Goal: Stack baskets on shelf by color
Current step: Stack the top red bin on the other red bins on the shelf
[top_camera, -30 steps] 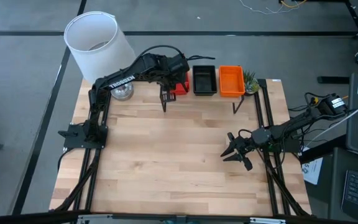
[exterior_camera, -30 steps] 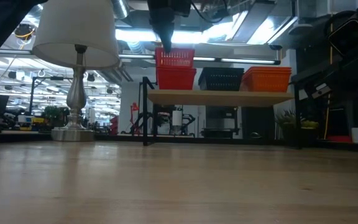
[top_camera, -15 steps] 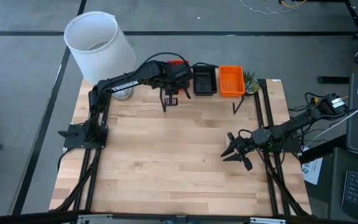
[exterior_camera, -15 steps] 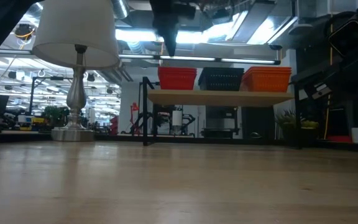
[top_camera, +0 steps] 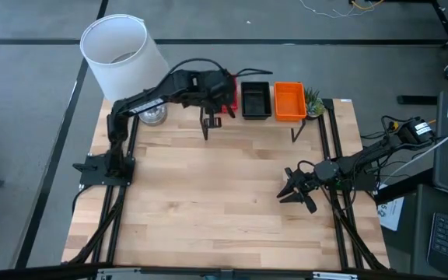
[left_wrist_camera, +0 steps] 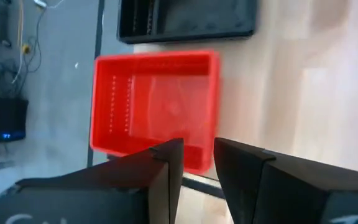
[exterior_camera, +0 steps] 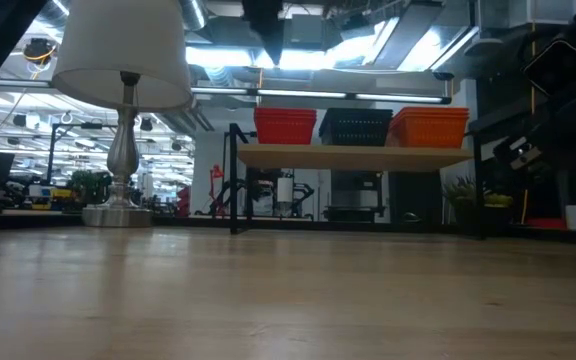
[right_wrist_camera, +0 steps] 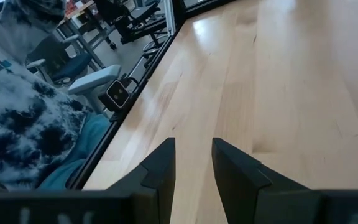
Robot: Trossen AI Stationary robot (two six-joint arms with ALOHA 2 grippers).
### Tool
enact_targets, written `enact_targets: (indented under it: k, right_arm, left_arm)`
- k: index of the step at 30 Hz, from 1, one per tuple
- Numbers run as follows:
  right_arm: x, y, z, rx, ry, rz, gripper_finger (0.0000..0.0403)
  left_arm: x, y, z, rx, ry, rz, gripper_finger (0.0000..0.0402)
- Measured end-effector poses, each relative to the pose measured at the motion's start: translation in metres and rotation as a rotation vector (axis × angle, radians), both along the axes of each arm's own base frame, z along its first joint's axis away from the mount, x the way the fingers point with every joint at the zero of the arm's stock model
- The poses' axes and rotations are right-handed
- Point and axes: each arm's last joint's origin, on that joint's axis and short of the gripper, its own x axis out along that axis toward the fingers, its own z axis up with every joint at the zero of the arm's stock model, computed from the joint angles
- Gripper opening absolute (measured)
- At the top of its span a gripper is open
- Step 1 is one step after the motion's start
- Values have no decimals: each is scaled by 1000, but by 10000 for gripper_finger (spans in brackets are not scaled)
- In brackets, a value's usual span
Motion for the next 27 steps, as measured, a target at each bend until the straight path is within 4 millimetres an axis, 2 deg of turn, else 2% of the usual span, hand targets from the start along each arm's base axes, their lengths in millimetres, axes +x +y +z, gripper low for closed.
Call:
enact_targets:
  k: [4, 7, 12, 19, 27]
  right_arm:
    - [0, 0, 0, 5, 5, 0, 106]
    - [0, 0, 0, 63, 36, -17, 106]
    - [0, 0, 0, 105, 61, -31, 106]
    - [0, 0, -1, 105, 61, -31, 106]
    - [0, 0, -1, 106, 63, -26, 106]
  left_arm:
    - [14, 28, -27, 29, 17, -17, 83]
    - [21, 45, -32, 41, -67, -73, 83]
    - [17, 59, -43, 45, -25, -73, 83]
    - [20, 55, -64, 2, 30, -77, 82]
    - [30, 27, -64, -2, 29, -140, 82]
